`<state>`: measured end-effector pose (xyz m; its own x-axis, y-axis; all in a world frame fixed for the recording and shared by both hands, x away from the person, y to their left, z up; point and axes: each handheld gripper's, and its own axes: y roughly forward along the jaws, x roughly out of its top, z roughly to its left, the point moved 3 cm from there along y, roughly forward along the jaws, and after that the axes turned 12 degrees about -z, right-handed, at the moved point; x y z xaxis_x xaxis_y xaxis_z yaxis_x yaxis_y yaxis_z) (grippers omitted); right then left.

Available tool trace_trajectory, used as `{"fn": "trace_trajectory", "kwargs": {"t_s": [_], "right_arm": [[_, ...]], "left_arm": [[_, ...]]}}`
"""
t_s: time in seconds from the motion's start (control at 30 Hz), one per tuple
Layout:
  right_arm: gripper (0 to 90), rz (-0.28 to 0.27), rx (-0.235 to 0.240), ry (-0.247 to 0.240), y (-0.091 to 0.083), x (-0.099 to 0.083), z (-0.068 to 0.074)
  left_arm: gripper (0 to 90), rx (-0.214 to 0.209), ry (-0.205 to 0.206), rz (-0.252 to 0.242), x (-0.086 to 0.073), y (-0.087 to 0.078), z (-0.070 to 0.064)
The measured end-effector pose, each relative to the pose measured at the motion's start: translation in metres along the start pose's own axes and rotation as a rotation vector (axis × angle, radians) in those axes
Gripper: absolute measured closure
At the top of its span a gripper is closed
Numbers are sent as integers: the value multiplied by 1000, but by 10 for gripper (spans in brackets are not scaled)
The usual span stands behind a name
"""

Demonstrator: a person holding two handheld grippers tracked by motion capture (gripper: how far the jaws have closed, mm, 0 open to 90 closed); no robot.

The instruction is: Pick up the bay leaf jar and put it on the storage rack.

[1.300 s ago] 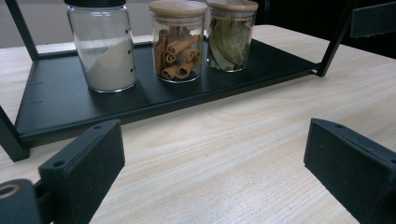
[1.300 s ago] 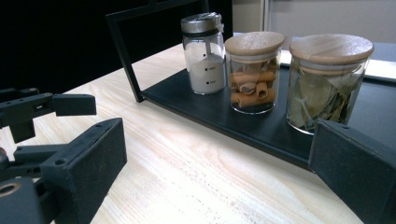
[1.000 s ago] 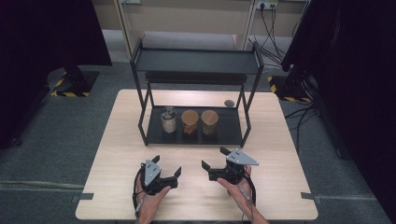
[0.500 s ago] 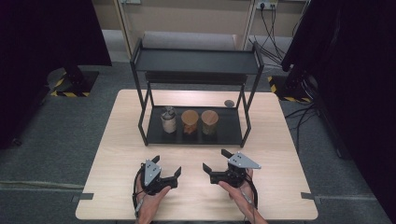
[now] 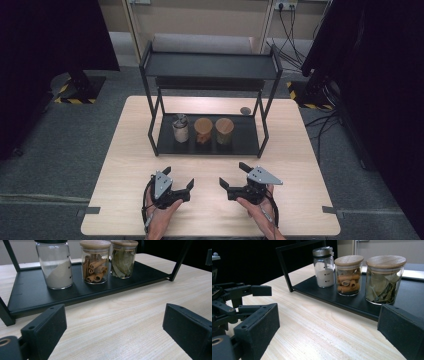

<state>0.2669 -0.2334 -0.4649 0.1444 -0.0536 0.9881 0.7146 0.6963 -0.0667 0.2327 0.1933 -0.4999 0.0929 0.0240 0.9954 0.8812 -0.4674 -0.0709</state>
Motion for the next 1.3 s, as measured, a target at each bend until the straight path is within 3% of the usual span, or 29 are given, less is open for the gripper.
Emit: {"fn": "trace_trajectory", "kwargs": {"t_s": [1.3], "right_arm": [[42, -11, 14, 19, -20, -8, 1]], "left_arm": [[47, 1, 0, 0, 0, 0, 0]]}}
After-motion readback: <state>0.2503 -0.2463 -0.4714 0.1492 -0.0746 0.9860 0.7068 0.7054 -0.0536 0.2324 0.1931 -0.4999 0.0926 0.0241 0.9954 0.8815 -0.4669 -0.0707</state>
